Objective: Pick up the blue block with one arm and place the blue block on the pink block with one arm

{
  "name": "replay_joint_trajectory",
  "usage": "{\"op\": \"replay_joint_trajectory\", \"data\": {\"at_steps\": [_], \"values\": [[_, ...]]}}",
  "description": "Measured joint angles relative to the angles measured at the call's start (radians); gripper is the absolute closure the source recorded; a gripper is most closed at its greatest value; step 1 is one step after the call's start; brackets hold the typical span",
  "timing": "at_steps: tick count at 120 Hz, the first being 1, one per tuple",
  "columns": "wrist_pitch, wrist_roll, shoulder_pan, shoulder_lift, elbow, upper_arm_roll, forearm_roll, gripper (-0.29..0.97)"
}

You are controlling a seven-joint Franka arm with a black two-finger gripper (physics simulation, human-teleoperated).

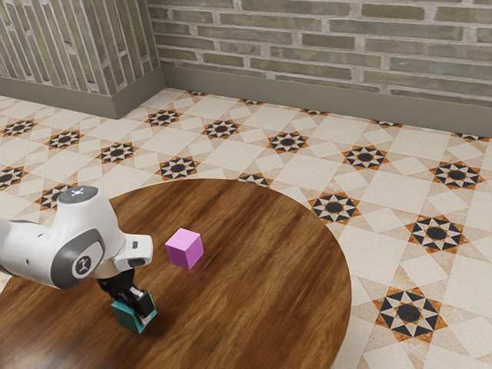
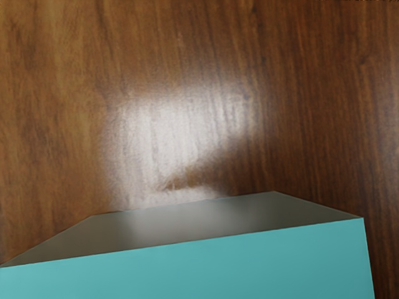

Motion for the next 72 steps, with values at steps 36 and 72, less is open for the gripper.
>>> {"op": "replay_joint_trajectory", "data": {"at_steps": [36,72], "values": [[0.0,-0.01,-0.001,0.017,0.014,0.0,-0.008,0.22],[0.0,-0.021,-0.001,0.014,0.02,0.001,-0.006,0.26]]}}
